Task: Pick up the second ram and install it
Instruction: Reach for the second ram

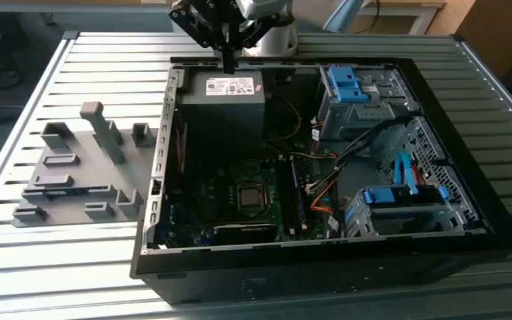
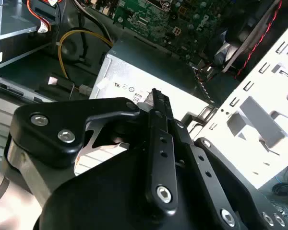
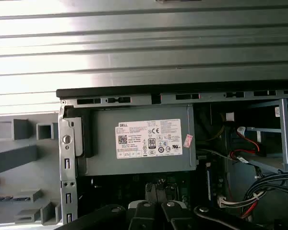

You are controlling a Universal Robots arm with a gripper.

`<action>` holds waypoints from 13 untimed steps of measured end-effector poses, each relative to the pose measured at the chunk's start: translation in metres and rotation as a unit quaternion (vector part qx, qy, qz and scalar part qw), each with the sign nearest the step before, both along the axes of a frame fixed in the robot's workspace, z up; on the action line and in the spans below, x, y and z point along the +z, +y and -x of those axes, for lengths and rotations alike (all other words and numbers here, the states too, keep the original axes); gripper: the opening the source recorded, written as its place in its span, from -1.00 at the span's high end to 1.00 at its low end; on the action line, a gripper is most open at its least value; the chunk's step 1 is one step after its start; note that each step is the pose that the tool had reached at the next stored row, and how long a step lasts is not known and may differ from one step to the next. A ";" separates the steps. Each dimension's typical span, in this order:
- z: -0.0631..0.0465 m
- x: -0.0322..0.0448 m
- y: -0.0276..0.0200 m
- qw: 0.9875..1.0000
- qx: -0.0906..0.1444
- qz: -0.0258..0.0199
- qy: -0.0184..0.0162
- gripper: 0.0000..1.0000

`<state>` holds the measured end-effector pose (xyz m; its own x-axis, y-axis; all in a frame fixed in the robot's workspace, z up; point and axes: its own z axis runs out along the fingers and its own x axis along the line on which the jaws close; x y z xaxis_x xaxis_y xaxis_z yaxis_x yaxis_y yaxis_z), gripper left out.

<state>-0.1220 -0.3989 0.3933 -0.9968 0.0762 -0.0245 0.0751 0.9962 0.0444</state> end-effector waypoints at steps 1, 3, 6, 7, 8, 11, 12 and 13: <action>0.000 0.0000 0.0000 1.000 0.000 0.000 0.000 0.79; 0.000 0.0000 0.0000 1.000 0.000 0.000 0.000 0.79; 0.001 0.0000 0.0000 1.000 0.000 0.000 0.000 0.79; 0.002 -0.0001 0.0000 1.000 0.000 0.000 0.000 0.79; 0.002 -0.0001 -0.0001 1.000 0.000 0.000 0.000 0.79; 0.004 -0.0001 0.0000 1.000 0.000 0.000 0.000 0.79; 0.005 -0.0001 0.0000 1.000 0.000 0.000 0.000 0.79; 0.005 -0.0001 0.0000 1.000 0.000 0.000 0.000 0.79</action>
